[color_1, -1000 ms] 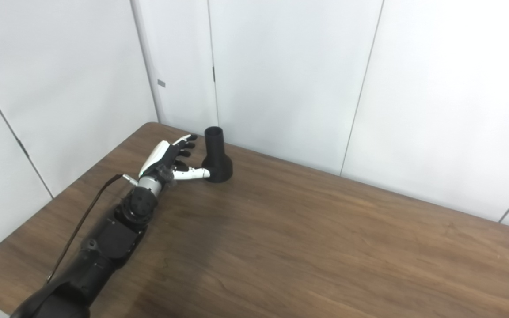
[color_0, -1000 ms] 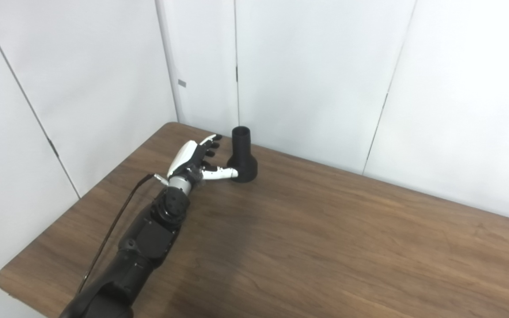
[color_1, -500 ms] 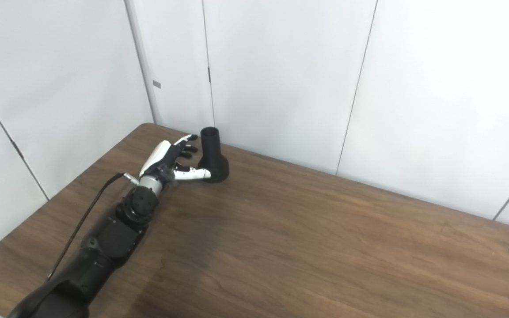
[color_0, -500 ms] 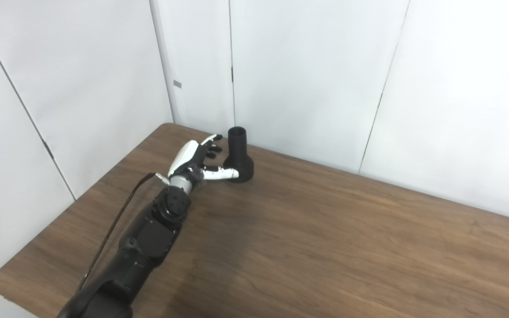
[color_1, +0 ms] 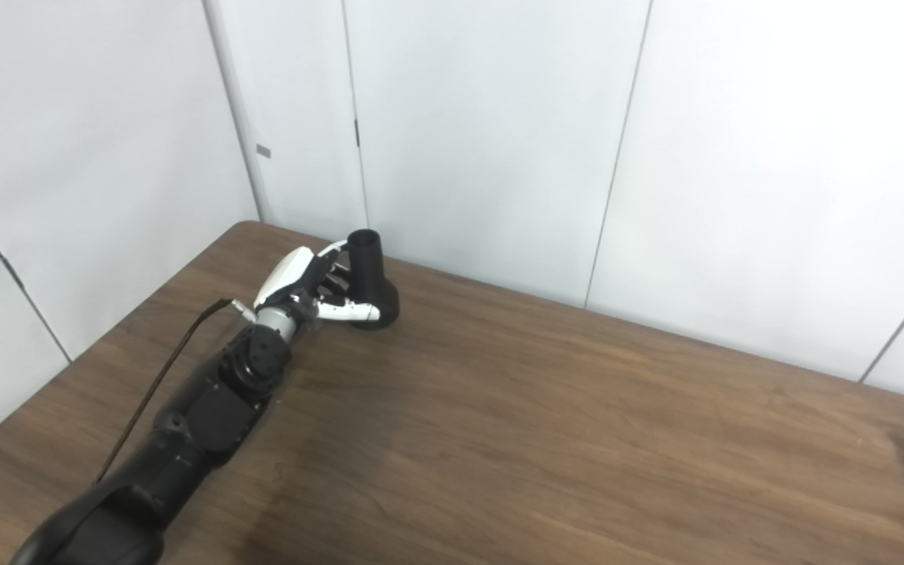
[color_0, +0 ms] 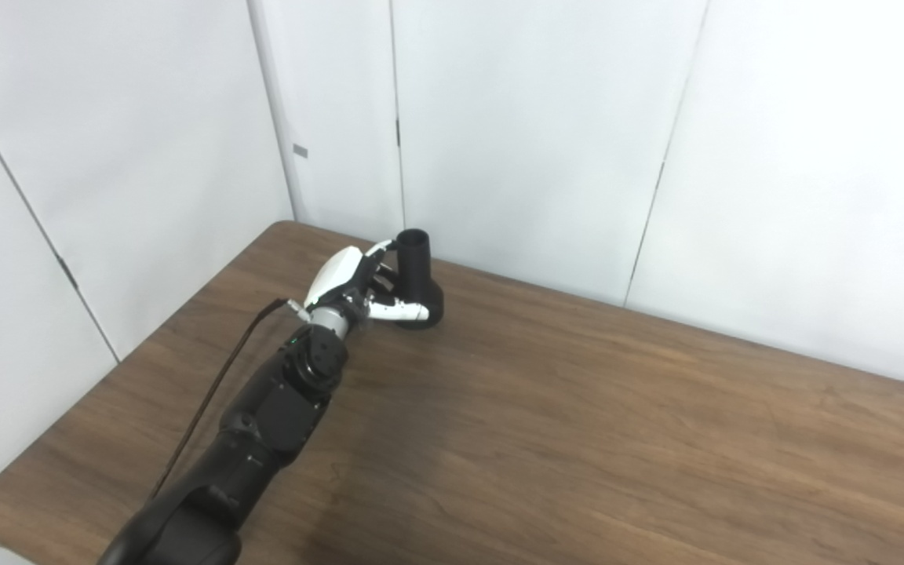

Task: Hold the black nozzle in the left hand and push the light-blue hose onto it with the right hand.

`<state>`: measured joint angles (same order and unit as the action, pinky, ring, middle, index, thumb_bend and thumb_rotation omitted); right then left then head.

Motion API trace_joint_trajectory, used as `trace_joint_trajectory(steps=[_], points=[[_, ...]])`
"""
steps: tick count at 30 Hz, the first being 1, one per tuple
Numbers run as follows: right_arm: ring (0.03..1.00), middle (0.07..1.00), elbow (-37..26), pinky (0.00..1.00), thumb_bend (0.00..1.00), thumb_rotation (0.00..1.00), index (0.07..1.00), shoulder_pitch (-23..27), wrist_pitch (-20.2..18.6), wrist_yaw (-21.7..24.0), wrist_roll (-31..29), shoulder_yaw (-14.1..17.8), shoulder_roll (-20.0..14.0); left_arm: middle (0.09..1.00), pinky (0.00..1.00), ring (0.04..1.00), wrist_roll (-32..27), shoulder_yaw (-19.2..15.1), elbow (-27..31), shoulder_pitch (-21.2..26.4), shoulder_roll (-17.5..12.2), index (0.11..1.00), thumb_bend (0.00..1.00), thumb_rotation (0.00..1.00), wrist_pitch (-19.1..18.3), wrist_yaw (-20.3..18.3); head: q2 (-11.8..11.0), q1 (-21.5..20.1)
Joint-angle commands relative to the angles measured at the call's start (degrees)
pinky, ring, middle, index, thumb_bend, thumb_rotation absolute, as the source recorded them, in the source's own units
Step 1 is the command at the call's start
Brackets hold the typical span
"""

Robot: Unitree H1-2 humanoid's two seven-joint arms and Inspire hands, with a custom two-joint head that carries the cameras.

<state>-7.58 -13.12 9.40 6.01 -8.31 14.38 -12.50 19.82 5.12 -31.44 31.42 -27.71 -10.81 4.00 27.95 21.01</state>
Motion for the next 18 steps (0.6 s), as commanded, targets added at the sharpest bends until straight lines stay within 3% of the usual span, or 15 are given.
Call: trace_joint_trajectory(steps=[1,2,3,8,13,16,18], points=[[0.721,0.747,-1.6,0.61,0.51,0.60,0.709,-0.2,0.2,-0.4,-0.1,-0.2,-0.1,0.627,0.35,0.533,-0.8,1.1,-1.5,-0.1,2.0,0.925,1.00,0.32,-0.4,-2.4,-0.2,-0.2],[0.722,0.748,-1.6,0.61,0.50,0.60,0.710,-0.3,0.2,-0.3,-0.1,-0.2,-0.1,0.580,0.31,0.481,-0.6,1.3,-1.7,-0.1,2.0,0.925,1.00,0.32,0.0,-2.4,-0.1,-0.3],[0.722,0.748,-1.6,0.61,0.50,0.59,0.711,-0.3,0.2,-0.3,-0.2,-0.2,-0.1,0.591,0.32,0.494,-0.7,1.2,-2.0,0.0,2.0,0.925,1.00,0.32,0.4,-2.4,0.0,-0.4],[0.721,0.746,-2.3,0.61,0.49,0.58,0.711,-0.5,-0.1,-0.6,-0.3,-0.1,0.1,0.786,0.50,0.726,-0.4,1.7,-1.8,0.2,2.0,0.924,1.00,0.32,0.6,-3.0,0.3,-0.6],[0.723,0.745,-3.0,0.61,0.48,0.58,0.709,-0.9,-0.4,-0.5,-0.2,-0.2,-0.1,0.608,0.36,0.527,0.2,2.8,-2.7,0.5,1.8,0.911,1.00,0.32,0.9,-3.5,0.5,-0.7],[0.727,0.748,-3.4,0.61,0.47,0.57,0.712,-1.1,-0.9,-0.5,-0.5,-0.2,-0.2,0.586,0.33,0.495,0.4,3.7,-3.0,0.7,1.5,0.895,1.00,0.31,0.4,-4.5,0.5,-0.9],[0.728,0.750,-3.7,0.62,0.46,0.57,0.714,-1.2,-1.3,-0.5,-0.4,-0.3,-0.2,0.728,0.47,0.652,-0.2,4.0,-3.2,0.5,1.4,0.884,1.00,0.29,1.0,-5.5,0.6,-1.0]])
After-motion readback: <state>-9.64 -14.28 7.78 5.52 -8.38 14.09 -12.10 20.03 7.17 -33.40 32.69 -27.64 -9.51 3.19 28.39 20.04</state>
